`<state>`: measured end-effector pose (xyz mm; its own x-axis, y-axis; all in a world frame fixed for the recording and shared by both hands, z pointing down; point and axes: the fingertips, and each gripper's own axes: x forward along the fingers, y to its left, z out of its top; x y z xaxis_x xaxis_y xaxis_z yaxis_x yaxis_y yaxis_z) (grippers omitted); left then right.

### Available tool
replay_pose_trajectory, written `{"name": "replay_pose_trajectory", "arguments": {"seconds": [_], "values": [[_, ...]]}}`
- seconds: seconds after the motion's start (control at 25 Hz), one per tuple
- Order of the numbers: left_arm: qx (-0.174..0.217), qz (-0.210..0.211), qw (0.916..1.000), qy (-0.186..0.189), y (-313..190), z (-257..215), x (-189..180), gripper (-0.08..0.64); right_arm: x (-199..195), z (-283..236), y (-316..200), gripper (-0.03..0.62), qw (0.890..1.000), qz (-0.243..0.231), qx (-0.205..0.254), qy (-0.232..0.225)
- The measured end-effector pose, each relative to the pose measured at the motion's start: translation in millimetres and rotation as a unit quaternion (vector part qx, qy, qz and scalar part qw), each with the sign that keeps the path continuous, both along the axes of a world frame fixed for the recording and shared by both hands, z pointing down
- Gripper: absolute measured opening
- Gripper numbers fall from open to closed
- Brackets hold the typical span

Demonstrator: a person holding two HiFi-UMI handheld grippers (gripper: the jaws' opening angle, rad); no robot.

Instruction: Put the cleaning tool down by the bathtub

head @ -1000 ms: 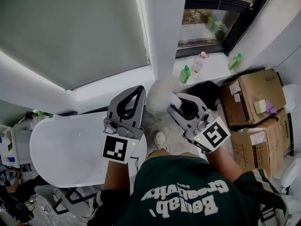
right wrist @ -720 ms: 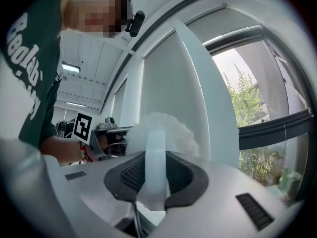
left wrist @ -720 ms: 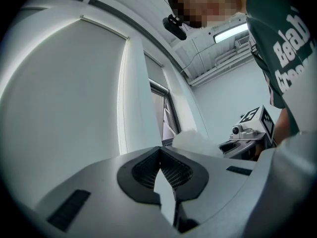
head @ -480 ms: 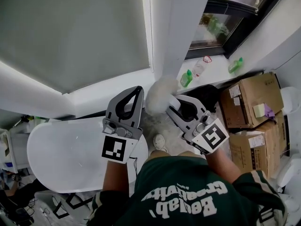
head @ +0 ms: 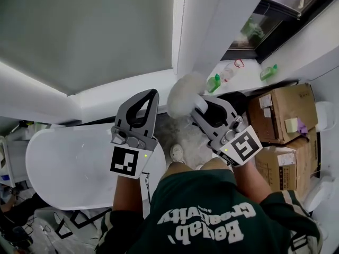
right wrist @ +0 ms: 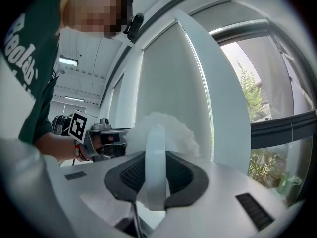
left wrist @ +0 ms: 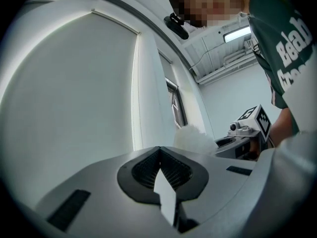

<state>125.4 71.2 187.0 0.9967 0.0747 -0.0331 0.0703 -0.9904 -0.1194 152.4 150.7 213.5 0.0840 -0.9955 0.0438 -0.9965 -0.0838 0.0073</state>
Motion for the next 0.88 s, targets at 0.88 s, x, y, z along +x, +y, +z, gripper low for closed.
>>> {"name": "replay_pose_trajectory", "arguments": {"seconds": [0.88], "values": [[-0.019, -0.137, 0.9903, 0.008, -67, -2, -48, 0.0, -17, 0, -81, 0.095, 0.991, -0.136, 0.003, 0.004]]}}
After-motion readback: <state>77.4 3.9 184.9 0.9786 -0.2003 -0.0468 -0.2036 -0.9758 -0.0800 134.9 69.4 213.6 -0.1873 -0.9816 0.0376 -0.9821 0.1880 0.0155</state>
